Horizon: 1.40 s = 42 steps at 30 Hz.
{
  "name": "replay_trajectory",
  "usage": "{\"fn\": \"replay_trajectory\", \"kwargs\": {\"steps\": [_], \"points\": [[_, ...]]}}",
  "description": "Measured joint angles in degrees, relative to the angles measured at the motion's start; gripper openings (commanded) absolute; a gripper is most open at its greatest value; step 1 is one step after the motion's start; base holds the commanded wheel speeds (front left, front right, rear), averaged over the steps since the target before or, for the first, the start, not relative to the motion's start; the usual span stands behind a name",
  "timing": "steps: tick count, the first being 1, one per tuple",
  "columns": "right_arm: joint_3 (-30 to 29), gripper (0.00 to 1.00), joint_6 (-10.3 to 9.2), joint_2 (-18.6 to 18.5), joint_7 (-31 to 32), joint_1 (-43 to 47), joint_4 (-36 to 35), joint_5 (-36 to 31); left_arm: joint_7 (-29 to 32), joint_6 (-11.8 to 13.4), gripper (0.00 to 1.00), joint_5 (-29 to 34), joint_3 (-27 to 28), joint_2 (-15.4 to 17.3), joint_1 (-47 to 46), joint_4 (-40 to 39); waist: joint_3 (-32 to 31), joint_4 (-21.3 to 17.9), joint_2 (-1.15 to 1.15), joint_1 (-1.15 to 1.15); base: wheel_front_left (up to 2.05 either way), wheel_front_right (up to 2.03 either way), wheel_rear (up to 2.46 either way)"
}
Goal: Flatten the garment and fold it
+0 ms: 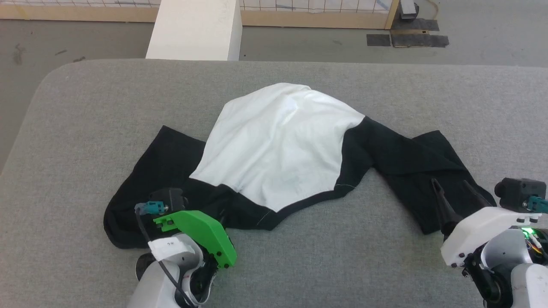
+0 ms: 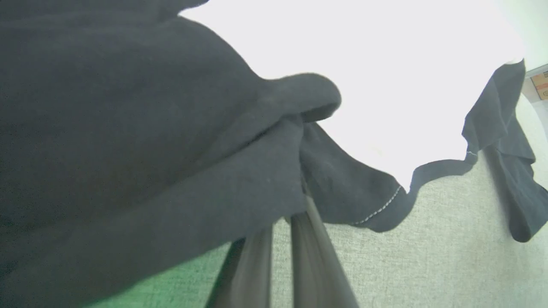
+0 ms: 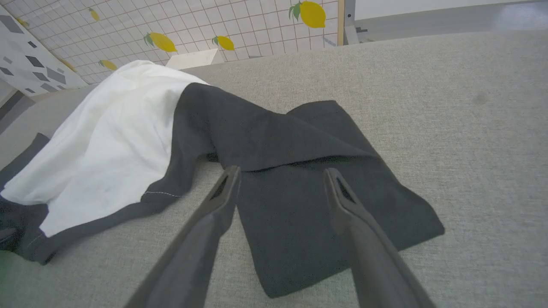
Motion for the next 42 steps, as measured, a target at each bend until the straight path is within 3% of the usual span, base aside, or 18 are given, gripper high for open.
{"fn": "replay_trajectory", "kwargs": {"steps": [10,19,30,31,32,33,42], "points": [[6.0,1.00,0.00,0.0,3.2,-2.5,1.2,-1.6,-1.6,-0.4,0.00,-0.5,0.8,0.3,0.2,-2.2,0.4,1.3,0.00,0.00,0.00,0.00,0.00],[11.8,1.00,0.00,0.1,11.0,-11.8,9.5,-4.1,-1.7,-0.6,0.00,-1.9,0.7,0.6,0.2,-4.0,3.0,3.2,0.00,0.00,0.00,0.00,0.00],[13.9,1.00,0.00,0.1,9.7,-18.2,16.7,-6.1,-1.9,-1.5,0.00,-2.7,-0.2,0.5,-0.9,-4.0,6.8,5.7,0.00,0.00,0.00,0.00,0.00],[13.9,0.42,0.00,0.1,9.5,-18.4,17.1,-6.1,-2.1,-1.6,0.00,-2.8,-0.2,0.5,-1.0,-4.0,7.0,6.0,0.00,0.00,0.00,0.00,0.00],[13.9,0.24,0.00,0.1,9.1,-18.6,17.4,-6.1,-2.1,-1.6,0.00,-2.8,-0.2,0.5,-1.0,-3.9,7.1,6.1,0.00,0.00,0.00,0.00,0.00],[13.8,0.00,0.00,0.1,8.4,-18.8,17.5,-6.3,-2.2,-1.6,0.00,-2.8,-0.2,0.5,-1.1,-3.8,7.1,6.2,0.00,0.00,0.00,0.00,0.00],[13.4,0.00,0.00,0.1,7.0,-18.8,16.5,-3.8,-3.3,-2.2,0.00,-3.6,-0.2,0.5,-1.0,-3.3,4.9,5.6,0.00,0.00,0.00,0.00,0.00]]}}
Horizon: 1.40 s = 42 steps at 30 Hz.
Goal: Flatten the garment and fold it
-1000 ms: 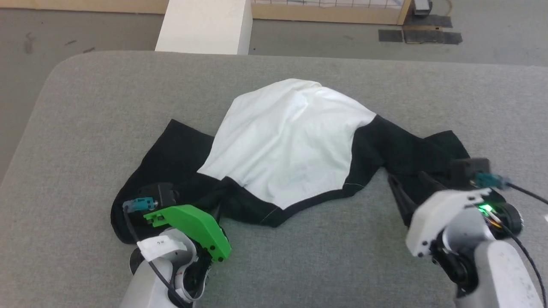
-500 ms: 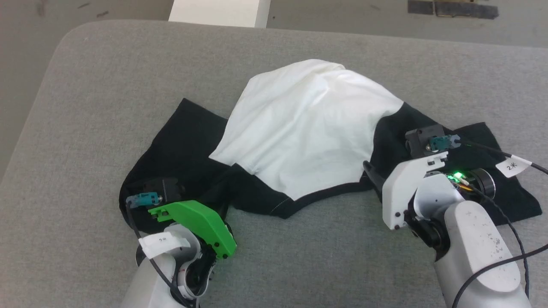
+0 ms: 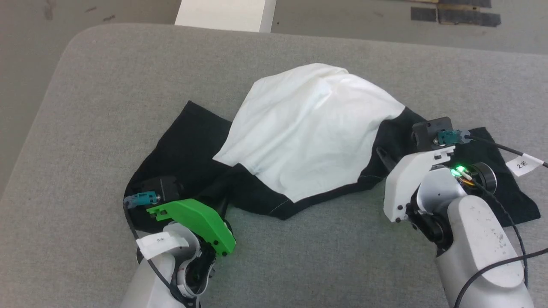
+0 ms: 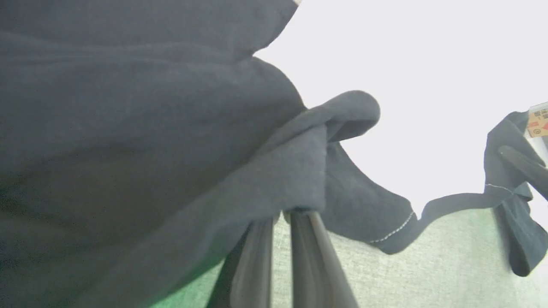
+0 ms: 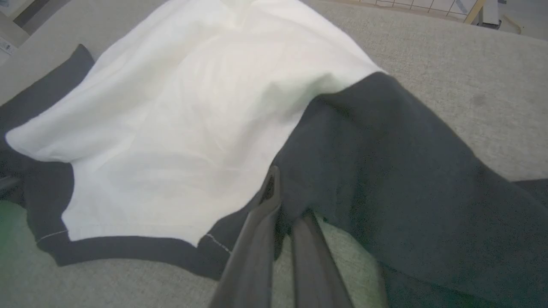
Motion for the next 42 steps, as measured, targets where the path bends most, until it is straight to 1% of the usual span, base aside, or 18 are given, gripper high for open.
{"fn": "replay_trajectory", "kwargs": {"steps": [3,5,8,11,14,16,19,22,25,27,28,35,39,40,42], "points": [[0.6,0.00,0.00,0.0,0.1,1.9,-3.0,3.0,-0.6,-1.2,0.00,-2.5,0.6,0.0,0.1,-2.1,-1.5,-0.4,0.00,0.00,0.00,0.00,0.00],[0.9,0.00,0.00,0.0,1.3,3.0,-5.8,5.2,-0.7,-2.4,0.00,-4.8,1.2,-0.2,0.1,-4.6,-2.6,-0.8,0.00,0.00,0.00,0.00,0.00],[1.1,0.00,0.00,0.0,4.7,3.4,-11.3,9.6,0.3,-3.6,0.00,-6.8,1.9,0.2,-1.3,-8.6,-4.5,-1.4,0.00,0.00,0.00,0.00,0.00],[1.0,0.00,0.00,-1.1,9.6,2.8,-18.4,14.5,2.3,-4.9,0.00,-8.1,2.7,1.5,-5.8,-13.4,-6.7,-2.1,0.00,0.00,0.00,0.00,0.00],[-0.6,0.00,-0.01,-3.5,14.0,0.7,-24.3,18.3,3.9,-5.0,0.00,-7.5,4.0,4.2,-12.0,-16.4,-8.9,-2.7,0.00,0.00,0.00,0.00,0.00],[-2.1,0.00,0.00,-4.3,16.6,-1.3,-27.0,20.3,5.2,-5.0,0.00,-6.6,4.2,5.8,-16.2,-17.7,-10.2,-3.1,0.00,0.00,0.00,0.00,0.00],[-3.8,0.00,0.00,-4.9,20.3,-4.7,-30.2,22.9,6.7,-5.0,0.00,-6.1,4.4,6.9,-22.5,-18.7,-12.1,-3.9,0.00,0.00,0.00,0.00,0.00],[-5.2,0.00,0.00,-5.2,23.3,-8.3,-32.1,24.4,8.3,-4.2,0.00,-5.3,4.8,8.3,-28.2,-18.0,-13.5,-4.9,0.00,0.00,0.00,0.00,0.00],[-6.8,0.00,0.00,-5.0,25.4,-12.3,-32.1,25.0,9.5,-3.9,0.00,-4.2,4.8,9.4,-33.1,-14.8,-14.1,-6.2,0.00,0.00,0.00,0.00,0.00],[-8.1,0.00,0.00,-4.7,26.6,-15.6,-31.2,24.9,10.3,-3.9,0.00,-3.4,4.6,9.8,-36.5,-11.5,-14.2,-6.9,0.00,0.00,0.00,0.00,0.00],[-8.7,0.00,0.00,-4.5,26.9,-17.4,-30.4,24.7,11.0,-3.9,0.00,-2.4,3.9,10.5,-38.1,-9.7,-14.1,-7.2,0.00,0.00,0.00,0.00,0.00],[-9.3,0.00,0.00,-2.0,29.1,-30.5,-20.8,20.9,13.0,-4.6,0.00,0.5,1.9,12.6,-49.5,3.0,-10.8,-8.3,0.00,0.00,0.00,0.00,0.00],[-9.0,0.00,0.00,-0.6,27.4,-38.8,-14.1,16.9,12.8,-5.0,0.00,3.3,0.3,13.8,-56.7,9.6,-7.2,-8.9,0.00,0.00,0.00,0.00,0.00],[-8.7,0.00,0.00,-0.4,26.4,-41.3,-12.1,15.7,12.5,-5.0,0.00,4.9,0.0,14.4,-58.8,11.1,-6.0,-9.1,0.00,0.00,0.00,0.00,0.00],[-8.3,0.00,0.01,0.1,24.5,-45.7,-8.9,13.9,11.5,-4.9,0.00,6.0,-0.3,15.0,-62.2,13.4,-3.9,-9.4,0.00,0.00,0.00,0.00,0.00]]}}
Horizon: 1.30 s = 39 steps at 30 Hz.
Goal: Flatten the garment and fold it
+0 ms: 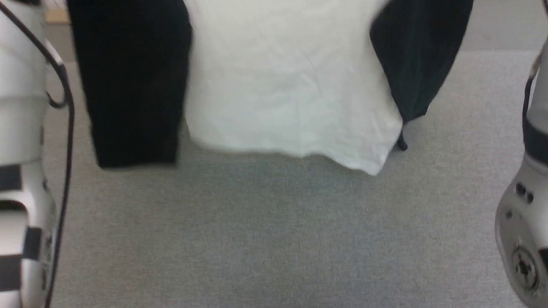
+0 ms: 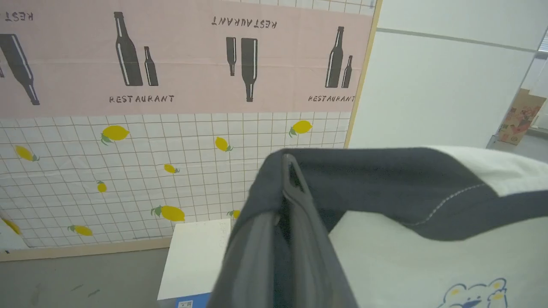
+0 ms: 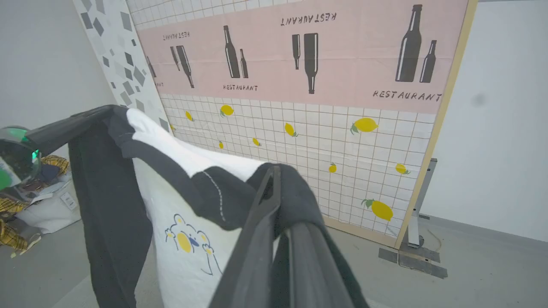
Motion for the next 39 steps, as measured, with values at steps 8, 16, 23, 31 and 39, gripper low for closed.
{"fn": "replay_trajectory", "kwargs": {"steps": [8,16,23,31,39], "points": [[2.0,0.00,0.03,0.5,-14.4,-16.9,13.3,-9.2,-8.5,0.1,0.00,4.9,-0.4,1.3,-12.3,7.5,9.6,-1.4,0.00,0.02,0.00,0.00,0.00],[1.1,0.00,0.05,0.9,-26.5,-27.1,24.0,-11.1,-17.4,-1.1,0.00,5.5,0.3,1.3,-18.7,12.5,17.1,-2.7,0.00,0.02,0.00,0.00,0.00],[3.9,0.00,0.04,0.8,-30.2,-27.3,29.6,-7.4,-20.4,-3.3,0.00,4.0,0.5,0.8,-17.5,18.5,21.0,-2.8,0.00,0.02,0.00,0.00,0.00],[8.0,0.00,0.04,-0.7,-32.1,-13.1,28.6,-3.4,-23.4,-5.7,0.00,-0.4,-0.7,-1.8,-6.3,23.1,18.8,-1.8,0.00,0.01,0.00,0.00,0.00],[10.4,0.00,0.03,-4.7,-32.4,12.9,16.8,5.7,-26.4,-6.1,0.00,-6.9,-4.8,-4.6,14.6,19.3,10.9,-0.1,0.00,-0.01,0.00,0.00,0.00]]}}
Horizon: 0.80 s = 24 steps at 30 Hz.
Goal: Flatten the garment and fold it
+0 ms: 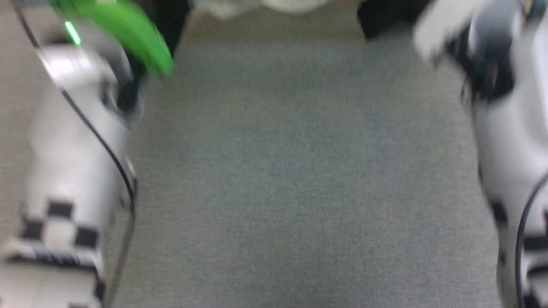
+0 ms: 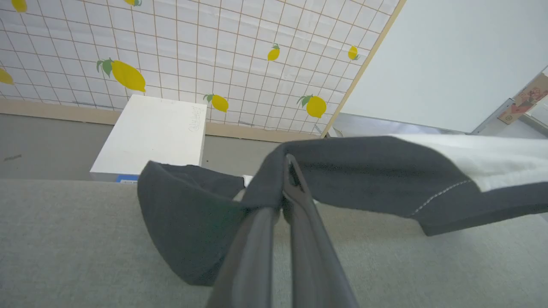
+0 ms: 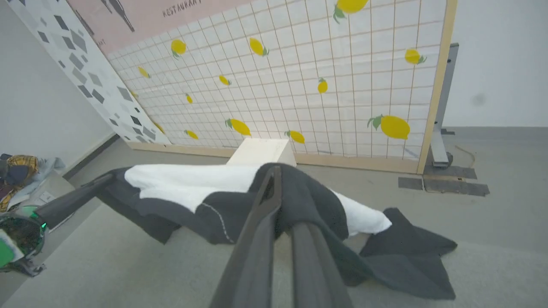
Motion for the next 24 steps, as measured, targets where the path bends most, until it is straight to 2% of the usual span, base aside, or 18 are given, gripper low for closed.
{"fn": "replay_trajectory", "kwargs": {"steps": [3,8,18,24], "points": [[-0.3,0.00,-0.01,-0.8,0.8,11.7,-5.0,2.0,-0.4,0.0,0.00,-2.2,-1.1,-0.5,9.6,-2.4,-3.6,0.7,0.00,0.00,0.00,0.00,0.00],[-3.2,0.00,-0.01,0.1,2.1,29.0,-11.9,4.0,-0.4,0.0,0.00,-4.7,-1.9,-1.9,24.2,-6.1,-9.5,1.7,0.00,0.00,0.00,0.00,0.00],[-8.3,0.00,0.01,3.9,4.3,50.5,-16.8,3.3,2.1,6.1,0.00,-9.1,-1.1,-3.4,45.0,-12.6,-18.7,3.2,0.00,0.00,0.00,0.00,0.00],[-10.5,0.00,0.02,4.9,7.7,59.3,-21.0,1.3,6.0,10.0,0.00,-10.7,-0.9,-3.4,53.7,-18.5,-22.3,3.9,0.00,0.00,0.00,0.00,0.00]]}}
